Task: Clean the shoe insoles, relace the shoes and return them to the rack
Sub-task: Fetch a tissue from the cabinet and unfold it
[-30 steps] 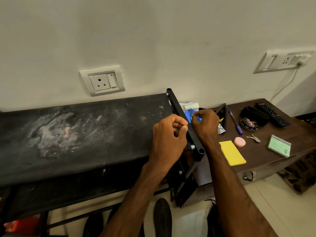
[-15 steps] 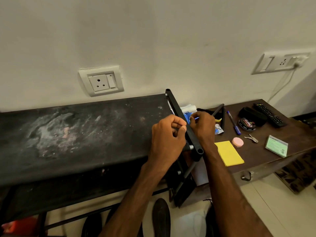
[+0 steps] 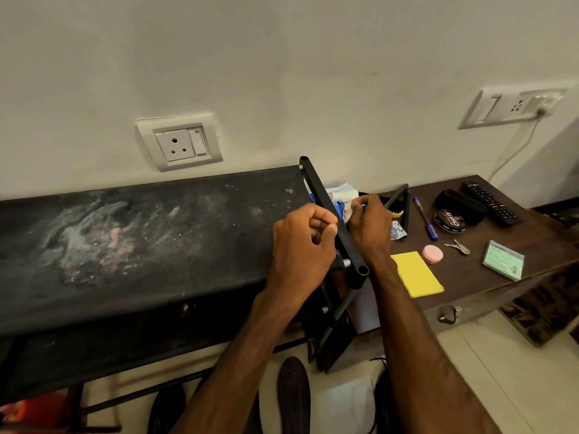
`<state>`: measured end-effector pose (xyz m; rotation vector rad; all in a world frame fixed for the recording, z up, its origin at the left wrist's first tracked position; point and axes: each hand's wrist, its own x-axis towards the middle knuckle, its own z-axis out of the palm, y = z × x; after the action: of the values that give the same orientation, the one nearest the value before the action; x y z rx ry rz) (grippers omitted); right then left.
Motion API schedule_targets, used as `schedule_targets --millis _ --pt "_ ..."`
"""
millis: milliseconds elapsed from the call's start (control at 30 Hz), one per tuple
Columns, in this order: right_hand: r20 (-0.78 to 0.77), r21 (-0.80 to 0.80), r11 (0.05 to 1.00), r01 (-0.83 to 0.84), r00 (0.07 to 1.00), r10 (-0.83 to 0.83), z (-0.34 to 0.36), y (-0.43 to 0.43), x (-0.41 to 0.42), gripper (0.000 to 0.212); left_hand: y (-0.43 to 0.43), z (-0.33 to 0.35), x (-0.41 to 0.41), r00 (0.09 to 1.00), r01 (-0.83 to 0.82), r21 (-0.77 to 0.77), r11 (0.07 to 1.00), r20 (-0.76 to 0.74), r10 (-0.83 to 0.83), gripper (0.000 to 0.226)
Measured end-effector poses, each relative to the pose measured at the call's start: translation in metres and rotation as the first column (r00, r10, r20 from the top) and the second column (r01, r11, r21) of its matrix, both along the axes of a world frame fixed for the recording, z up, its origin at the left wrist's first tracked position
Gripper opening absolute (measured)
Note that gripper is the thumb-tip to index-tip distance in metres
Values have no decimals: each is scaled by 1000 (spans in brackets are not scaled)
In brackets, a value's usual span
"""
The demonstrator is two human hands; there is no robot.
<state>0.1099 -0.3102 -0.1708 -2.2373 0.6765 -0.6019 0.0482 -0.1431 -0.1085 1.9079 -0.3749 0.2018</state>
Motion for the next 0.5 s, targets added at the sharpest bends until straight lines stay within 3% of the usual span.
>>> schedule_targets --millis 500 --pt "-52 97 995 11 999 -6 4 -2 -2 29 0 -1 1 1000 2 9 1000 -3 -2 6"
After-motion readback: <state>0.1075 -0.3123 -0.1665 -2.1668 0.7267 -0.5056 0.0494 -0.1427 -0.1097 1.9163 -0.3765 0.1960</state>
